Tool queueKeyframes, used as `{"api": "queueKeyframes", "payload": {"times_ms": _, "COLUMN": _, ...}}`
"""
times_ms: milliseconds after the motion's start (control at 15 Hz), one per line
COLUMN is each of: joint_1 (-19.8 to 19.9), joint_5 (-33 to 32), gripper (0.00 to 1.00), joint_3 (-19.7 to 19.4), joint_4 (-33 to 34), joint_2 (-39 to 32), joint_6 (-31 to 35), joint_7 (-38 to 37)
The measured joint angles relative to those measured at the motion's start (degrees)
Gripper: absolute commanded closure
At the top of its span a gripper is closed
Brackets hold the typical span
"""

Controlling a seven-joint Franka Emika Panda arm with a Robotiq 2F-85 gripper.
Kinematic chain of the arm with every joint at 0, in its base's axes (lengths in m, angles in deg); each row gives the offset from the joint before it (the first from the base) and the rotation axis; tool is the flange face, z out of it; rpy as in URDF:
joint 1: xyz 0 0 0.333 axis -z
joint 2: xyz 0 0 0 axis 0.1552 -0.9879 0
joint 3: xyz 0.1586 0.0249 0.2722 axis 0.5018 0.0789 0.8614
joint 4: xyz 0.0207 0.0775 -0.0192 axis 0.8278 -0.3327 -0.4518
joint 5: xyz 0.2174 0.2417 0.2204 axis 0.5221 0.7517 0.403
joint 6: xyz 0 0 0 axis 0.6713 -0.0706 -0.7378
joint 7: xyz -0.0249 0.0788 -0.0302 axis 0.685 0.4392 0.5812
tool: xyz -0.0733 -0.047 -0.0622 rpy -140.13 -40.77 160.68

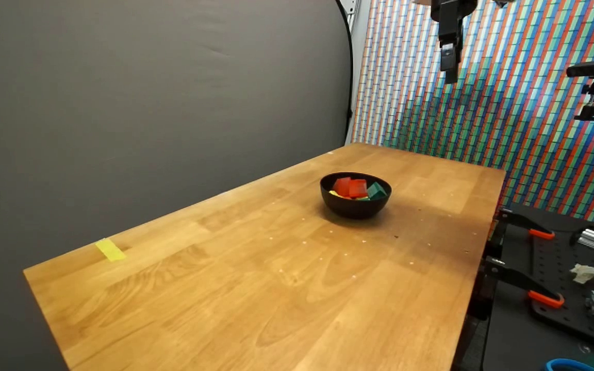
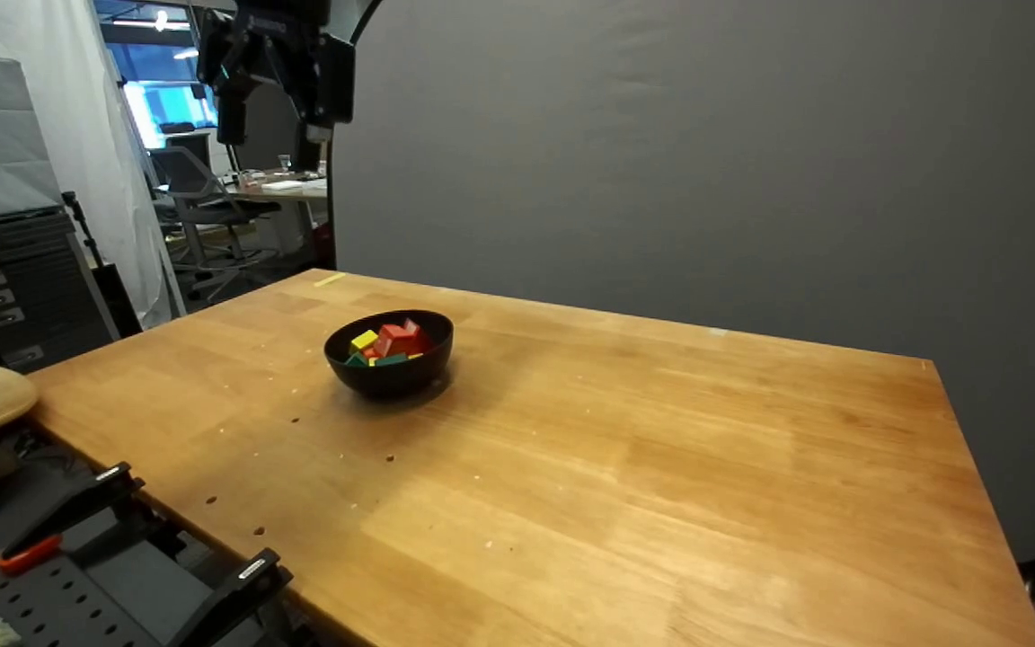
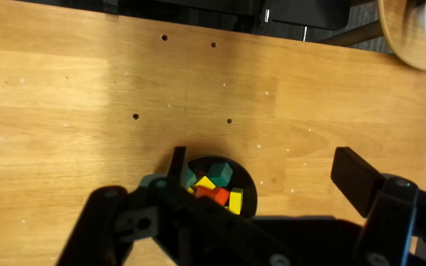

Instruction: Remove all the objects in the black bowl and put them on the table

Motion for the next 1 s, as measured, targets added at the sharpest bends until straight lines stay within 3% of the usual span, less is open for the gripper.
{"api": "queueKeyframes", "payload": {"times_ms": 533, "joint_1": 0.19, "joint_5": 0.71, "gripper": 0.0, "joint_3": 0.64, "joint_4": -0.04, "joint_2": -2.56, "joint_6": 1.45, "joint_7": 3.26}}
{"api": "queueKeyframes", "payload": {"times_ms": 1000, "joint_1": -0.07, "joint_5": 3.21, "gripper": 0.0, "joint_3": 5.7, "joint_4": -10.55, "joint_2": -3.28, "joint_6": 27.68, "joint_7": -8.14}}
